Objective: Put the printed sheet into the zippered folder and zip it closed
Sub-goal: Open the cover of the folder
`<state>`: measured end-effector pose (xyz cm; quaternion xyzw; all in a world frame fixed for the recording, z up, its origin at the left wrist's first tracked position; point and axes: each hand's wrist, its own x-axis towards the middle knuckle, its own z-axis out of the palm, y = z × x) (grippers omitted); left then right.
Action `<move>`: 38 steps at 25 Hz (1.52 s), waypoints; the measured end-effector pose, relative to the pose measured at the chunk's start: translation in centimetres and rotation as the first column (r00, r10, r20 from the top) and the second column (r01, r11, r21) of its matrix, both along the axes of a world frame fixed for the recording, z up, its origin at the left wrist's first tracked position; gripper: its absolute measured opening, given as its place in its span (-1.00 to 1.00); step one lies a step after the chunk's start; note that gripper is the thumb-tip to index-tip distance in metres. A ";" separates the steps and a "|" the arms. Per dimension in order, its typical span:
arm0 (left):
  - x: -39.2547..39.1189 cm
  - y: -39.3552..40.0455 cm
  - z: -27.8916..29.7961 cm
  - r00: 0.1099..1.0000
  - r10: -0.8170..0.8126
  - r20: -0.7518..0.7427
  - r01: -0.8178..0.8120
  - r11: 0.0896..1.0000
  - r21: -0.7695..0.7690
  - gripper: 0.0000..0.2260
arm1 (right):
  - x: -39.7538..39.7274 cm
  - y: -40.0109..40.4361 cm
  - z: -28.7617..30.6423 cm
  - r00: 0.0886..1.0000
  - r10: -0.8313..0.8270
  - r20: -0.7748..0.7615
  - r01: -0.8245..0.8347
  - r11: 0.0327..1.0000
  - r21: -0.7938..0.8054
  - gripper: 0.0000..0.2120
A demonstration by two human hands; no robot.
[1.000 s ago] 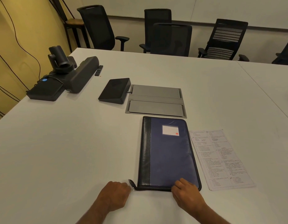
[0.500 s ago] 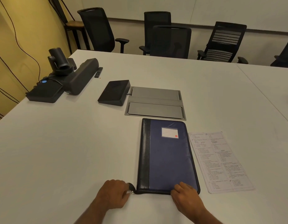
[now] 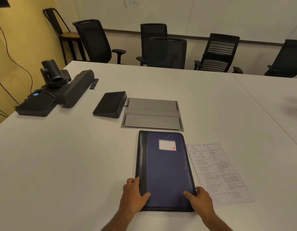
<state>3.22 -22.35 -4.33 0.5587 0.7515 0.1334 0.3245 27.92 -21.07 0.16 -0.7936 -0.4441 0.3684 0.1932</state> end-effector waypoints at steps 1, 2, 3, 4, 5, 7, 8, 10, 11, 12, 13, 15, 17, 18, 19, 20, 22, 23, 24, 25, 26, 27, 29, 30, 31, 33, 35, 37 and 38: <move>0.2 0.1 0.0 1.000 -0.006 -0.015 0.005 0.999 -0.039 -0.23 | 0.0 0.2 0.2 0.999 -0.024 -0.038 0.024 0.999 -0.023 -0.56; 0.3 0.2 -0.1 0.999 -0.023 -0.034 0.020 0.998 -0.067 -0.21 | 0.0 0.4 0.4 0.997 -0.051 -0.063 0.049 0.998 -0.035 -0.61; 0.2 0.3 -0.1 0.998 -0.042 -0.052 0.038 0.996 -0.084 -0.19 | 0.1 0.6 0.4 0.994 -0.079 -0.077 0.077 0.997 -0.033 -0.67; 0.1 0.4 -0.1 0.996 -0.056 -0.066 0.050 0.995 -0.091 -0.19 | 0.2 0.8 0.7 0.990 -0.112 -0.086 0.110 0.994 -0.026 -0.72; -0.1 0.5 -0.1 0.996 -0.059 -0.063 0.052 0.993 -0.103 -0.19 | 0.3 1.0 1.1 0.985 -0.144 -0.095 0.144 0.990 -0.009 -0.77; -0.4 0.9 0.6 0.998 -0.057 -0.038 0.052 0.990 -0.130 -0.22 | 0.4 1.2 2.2 0.970 -0.200 -0.135 0.208 0.977 0.052 -0.81; -0.6 1.2 1.1 0.998 -0.061 -0.030 0.056 0.987 -0.151 -0.27 | 0.4 1.3 2.8 0.962 -0.214 -0.171 0.233 0.968 0.099 -0.80; -1.0 1.9 2.8 0.995 -0.097 -0.026 0.091 0.979 -0.180 -0.39 | -0.2 1.4 4.1 0.948 -0.186 -0.259 0.240 0.951 0.194 -0.79; -1.0 2.4 3.9 0.993 -0.116 -0.022 0.111 0.981 -0.160 -0.44 | -0.8 1.3 4.8 0.945 -0.142 -0.294 0.218 0.944 0.246 -0.78; -0.6 2.9 5.2 0.992 -0.128 -0.002 0.127 0.987 -0.103 -0.48 | -1.6 1.1 5.5 0.946 -0.084 -0.313 0.185 0.933 0.307 -0.78; 0.0 3.6 6.7 0.990 -0.133 0.049 0.134 0.991 -0.015 -0.49 | -2.7 0.9 6.3 0.946 -0.019 -0.324 0.146 0.916 0.373 -0.80; 2.0 5.0 10.3 0.966 -0.099 0.240 0.065 0.987 0.146 -0.43 | -4.8 0.4 7.9 0.925 0.139 -0.354 0.068 0.856 0.512 -0.87; 3.5 6.4 13.8 0.938 -0.086 0.336 0.009 0.974 0.226 -0.36 | -6.5 0.0 9.2 0.867 0.331 -0.372 -0.056 0.807 0.588 -0.73; 3.8 6.8 15.3 0.942 -0.102 0.319 0.021 0.968 0.248 -0.35 | -7.0 0.0 9.4 0.833 0.407 -0.376 -0.120 0.795 0.594 -0.66; 3.9 7.0 16.2 0.951 -0.119 0.285 0.040 0.962 0.271 -0.33 | -7.4 0.0 9.6 0.794 0.461 -0.397 -0.169 0.793 0.585 -0.60; 3.6 7.1 16.8 0.957 -0.131 0.257 0.056 0.958 0.283 -0.31 | -7.5 0.1 9.2 0.766 0.491 -0.415 -0.212 0.802 0.558 -0.57; 2.6 6.9 17.3 0.955 -0.144 0.258 0.070 0.958 0.277 -0.31 | -7.1 0.3 7.6 0.780 0.503 -0.373 -0.306 0.826 0.474 -0.53; 1.9 6.8 17.6 0.950 -0.142 0.278 0.064 0.960 0.272 -0.33 | -6.6 0.4 6.2 0.818 0.496 -0.291 -0.360 0.837 0.413 -0.47; 1.1 6.6 18.0 0.945 -0.132 0.298 0.053 0.964 0.261 -0.35 | -5.8 0.6 4.8 0.849 0.496 -0.180 -0.420 0.842 0.339 -0.36; 0.1 6.4 18.4 0.943 -0.125 0.310 0.045 0.967 0.252 -0.36 | -4.8 0.7 3.1 0.857 0.512 -0.052 -0.484 0.836 0.258 -0.23; -1.1 6.4 18.7 0.941 -0.112 0.318 0.035 0.971 0.237 -0.36 | -3.8 0.8 1.6 0.836 0.546 0.058 -0.548 0.821 0.163 -0.11; -2.5 6.3 19.1 0.942 -0.095 0.321 0.022 0.975 0.223 -0.35 | -2.8 0.9 0.1 0.805 0.577 0.137 -0.587 0.808 0.047 -0.04; -5.8 6.5 19.5 0.961 -0.048 0.272 -0.001 0.985 0.175 -0.31 | -1.4 0.7 -1.8 0.750 0.618 0.234 -0.604 0.785 -0.137 -0.08; -7.5 6.7 19.4 0.979 -0.031 0.202 0.003 0.990 0.138 -0.29 | -1.0 0.6 -2.4 0.727 0.631 0.271 -0.608 0.775 -0.173 -0.09; -9.1 6.8 19.0 0.995 -0.016 0.101 0.006 0.996 0.092 -0.27 | -0.8 0.5 -2.9 0.706 0.640 0.302 -0.615 0.766 -0.185 -0.10; -11.6 7.0 18.0 0.994 0.008 -0.112 -0.006 1.000 0.014 -0.25 | -0.9 0.5 -3.5 0.671 0.657 0.343 -0.630 0.750 -0.203 -0.19; -13.1 6.8 16.2 0.945 0.010 -0.327 -0.027 0.999 -0.047 -0.25 | -1.1 0.5 -4.1 0.652 0.659 0.374 -0.636 0.744 -0.204 -0.23; -13.9 6.3 14.2 0.850 -0.001 -0.527 -0.057 0.994 -0.095 -0.24 | -1.1 0.4 -4.3 0.646 0.659 0.386 -0.638 0.743 -0.201 -0.23; -14.2 6.1 13.1 0.804 -0.017 -0.595 -0.071 0.990 -0.124 -0.24 | -1.2 0.3 -4.3 0.646 0.657 0.389 -0.638 0.744 -0.197 -0.24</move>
